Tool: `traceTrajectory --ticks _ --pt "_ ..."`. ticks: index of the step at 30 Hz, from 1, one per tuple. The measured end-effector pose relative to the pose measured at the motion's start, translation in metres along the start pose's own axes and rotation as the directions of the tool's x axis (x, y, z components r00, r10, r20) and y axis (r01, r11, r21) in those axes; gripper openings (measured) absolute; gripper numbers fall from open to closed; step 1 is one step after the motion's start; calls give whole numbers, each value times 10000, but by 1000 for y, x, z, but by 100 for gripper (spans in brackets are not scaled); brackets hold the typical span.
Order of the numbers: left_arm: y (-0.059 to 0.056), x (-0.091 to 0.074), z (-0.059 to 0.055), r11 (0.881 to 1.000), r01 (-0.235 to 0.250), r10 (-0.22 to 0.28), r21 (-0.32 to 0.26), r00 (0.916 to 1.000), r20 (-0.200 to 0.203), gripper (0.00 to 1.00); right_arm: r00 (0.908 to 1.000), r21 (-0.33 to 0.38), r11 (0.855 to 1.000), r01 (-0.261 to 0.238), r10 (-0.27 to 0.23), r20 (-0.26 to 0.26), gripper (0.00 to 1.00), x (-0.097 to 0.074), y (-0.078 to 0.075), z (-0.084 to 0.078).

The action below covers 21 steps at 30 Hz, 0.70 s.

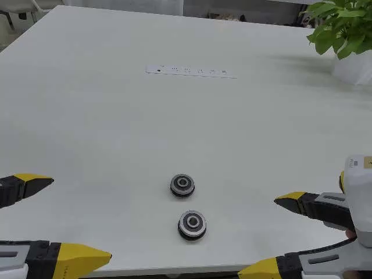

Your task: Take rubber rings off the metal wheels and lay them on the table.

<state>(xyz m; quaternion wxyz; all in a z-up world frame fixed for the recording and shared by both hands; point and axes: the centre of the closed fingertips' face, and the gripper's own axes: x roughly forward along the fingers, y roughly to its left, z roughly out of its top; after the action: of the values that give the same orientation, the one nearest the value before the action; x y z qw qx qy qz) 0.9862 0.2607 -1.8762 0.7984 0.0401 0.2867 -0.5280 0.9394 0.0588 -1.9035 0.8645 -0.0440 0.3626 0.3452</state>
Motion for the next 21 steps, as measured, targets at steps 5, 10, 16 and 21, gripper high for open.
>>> traceTrajectory --ticks 5,10,16,21 --pt "1 0 0 10000 15 -15 -35 10000 3 99 10000 -31 10000 -25 25 -15 89 0 1 0" --pt "3 -1 0 10000 -74 74 -36 10000 25 99 9997 -1 9997 -224 224 -28 89 2 3 1" --pt "5 -1 1 9998 -170 171 -61 9998 101 99 9995 -39 9996 -274 273 -152 89 2 3 -2" --pt "5 -1 2 9998 -158 159 -77 9997 166 99 9996 -89 9998 -201 199 -202 89 1 2 -3"
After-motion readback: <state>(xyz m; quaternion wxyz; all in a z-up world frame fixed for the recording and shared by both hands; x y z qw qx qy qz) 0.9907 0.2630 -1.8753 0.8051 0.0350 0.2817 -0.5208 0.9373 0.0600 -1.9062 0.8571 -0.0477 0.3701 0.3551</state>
